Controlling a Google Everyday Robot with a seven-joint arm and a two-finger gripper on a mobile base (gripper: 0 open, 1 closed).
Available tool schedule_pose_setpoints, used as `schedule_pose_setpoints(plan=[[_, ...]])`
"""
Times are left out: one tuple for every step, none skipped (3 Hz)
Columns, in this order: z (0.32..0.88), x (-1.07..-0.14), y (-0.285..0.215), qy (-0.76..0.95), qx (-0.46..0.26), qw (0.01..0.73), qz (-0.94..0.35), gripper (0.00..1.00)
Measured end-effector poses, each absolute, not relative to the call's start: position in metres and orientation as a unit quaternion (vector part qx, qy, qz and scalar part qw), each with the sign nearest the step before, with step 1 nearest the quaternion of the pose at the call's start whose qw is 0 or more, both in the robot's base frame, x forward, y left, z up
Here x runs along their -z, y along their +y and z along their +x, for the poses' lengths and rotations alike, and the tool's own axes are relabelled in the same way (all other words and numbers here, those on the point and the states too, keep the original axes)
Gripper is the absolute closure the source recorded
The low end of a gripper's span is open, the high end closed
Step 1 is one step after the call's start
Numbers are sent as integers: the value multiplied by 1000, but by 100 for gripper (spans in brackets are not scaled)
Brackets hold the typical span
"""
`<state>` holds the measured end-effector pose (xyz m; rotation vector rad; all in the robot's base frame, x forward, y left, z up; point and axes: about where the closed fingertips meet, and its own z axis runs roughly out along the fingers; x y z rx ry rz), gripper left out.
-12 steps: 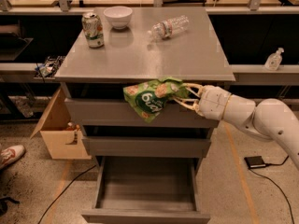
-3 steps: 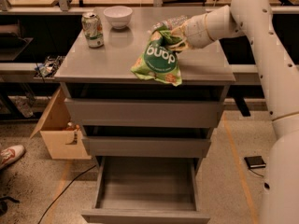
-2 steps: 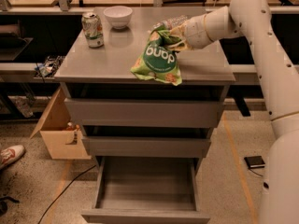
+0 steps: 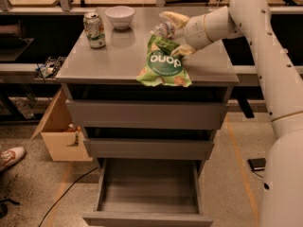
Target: Pick green rice chip bag from bottom drawer and place on counter
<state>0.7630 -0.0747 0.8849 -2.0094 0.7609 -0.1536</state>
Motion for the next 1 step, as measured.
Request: schedule_pose_setpoints(plan=[[763, -886, -75, 311, 63, 474, -821, 0]])
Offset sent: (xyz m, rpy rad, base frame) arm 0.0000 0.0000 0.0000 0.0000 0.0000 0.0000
